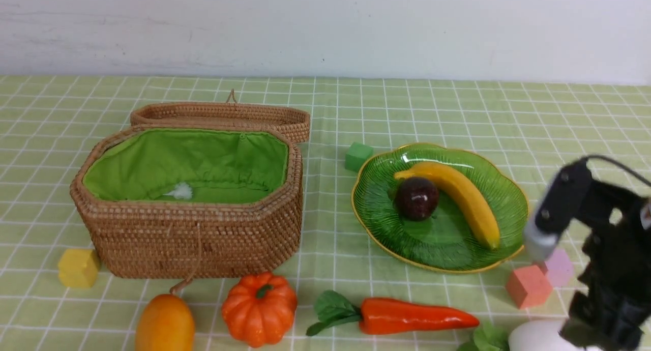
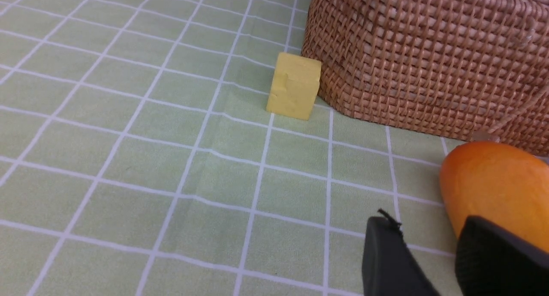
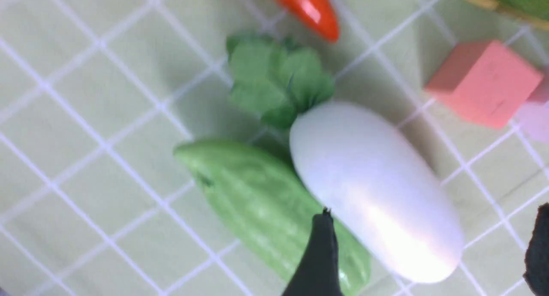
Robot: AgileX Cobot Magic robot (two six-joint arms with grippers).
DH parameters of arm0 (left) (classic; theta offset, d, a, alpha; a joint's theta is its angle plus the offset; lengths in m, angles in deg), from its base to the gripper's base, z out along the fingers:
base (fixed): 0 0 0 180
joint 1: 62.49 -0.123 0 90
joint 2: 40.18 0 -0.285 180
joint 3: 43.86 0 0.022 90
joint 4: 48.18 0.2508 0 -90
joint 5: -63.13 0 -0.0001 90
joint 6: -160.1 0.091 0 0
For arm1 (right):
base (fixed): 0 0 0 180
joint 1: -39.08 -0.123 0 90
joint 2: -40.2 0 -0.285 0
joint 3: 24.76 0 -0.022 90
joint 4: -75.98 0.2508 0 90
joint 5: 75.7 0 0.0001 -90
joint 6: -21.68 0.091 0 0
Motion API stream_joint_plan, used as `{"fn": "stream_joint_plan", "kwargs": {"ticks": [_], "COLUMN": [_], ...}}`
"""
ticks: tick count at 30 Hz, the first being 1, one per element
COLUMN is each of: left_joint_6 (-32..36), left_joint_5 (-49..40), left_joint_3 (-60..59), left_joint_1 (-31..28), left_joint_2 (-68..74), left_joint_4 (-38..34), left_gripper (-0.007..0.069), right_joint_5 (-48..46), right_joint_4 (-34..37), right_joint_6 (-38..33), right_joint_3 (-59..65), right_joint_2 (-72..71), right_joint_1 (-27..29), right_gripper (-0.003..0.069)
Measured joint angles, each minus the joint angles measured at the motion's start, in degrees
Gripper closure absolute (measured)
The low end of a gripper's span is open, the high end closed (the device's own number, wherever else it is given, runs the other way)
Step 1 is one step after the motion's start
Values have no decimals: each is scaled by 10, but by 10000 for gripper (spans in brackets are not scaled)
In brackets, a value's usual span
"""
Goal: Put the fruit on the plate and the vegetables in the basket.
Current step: Take a daikon with your right arm and place it on the basket on the left.
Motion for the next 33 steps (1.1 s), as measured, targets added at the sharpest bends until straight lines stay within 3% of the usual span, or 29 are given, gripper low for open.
{"fn": "stream_joint_plan", "kwargs": {"ticks": [12, 16, 21, 33], "left_joint_6": [0, 0, 0, 0], "left_joint_5": [0, 0, 0, 0], "left_joint_3": [0, 0, 0, 0], "left_joint_1": [0, 0, 0, 0], "left_joint_2": [0, 0, 0, 0], "left_joint_4": [0, 0, 0, 0], "left_gripper": [386, 386, 386, 386], "right_joint_5": [181, 198, 203, 162], "right_joint_4": [-28, -34, -43, -38], "right_joint_6": [-22, -23, -24, -29], "right_joint_3": [90, 90, 87, 69], "right_joint_2": [44, 84, 112, 43], "right_joint_1": [0, 0, 1, 1], "right_gripper": [66, 76, 140, 141]}}
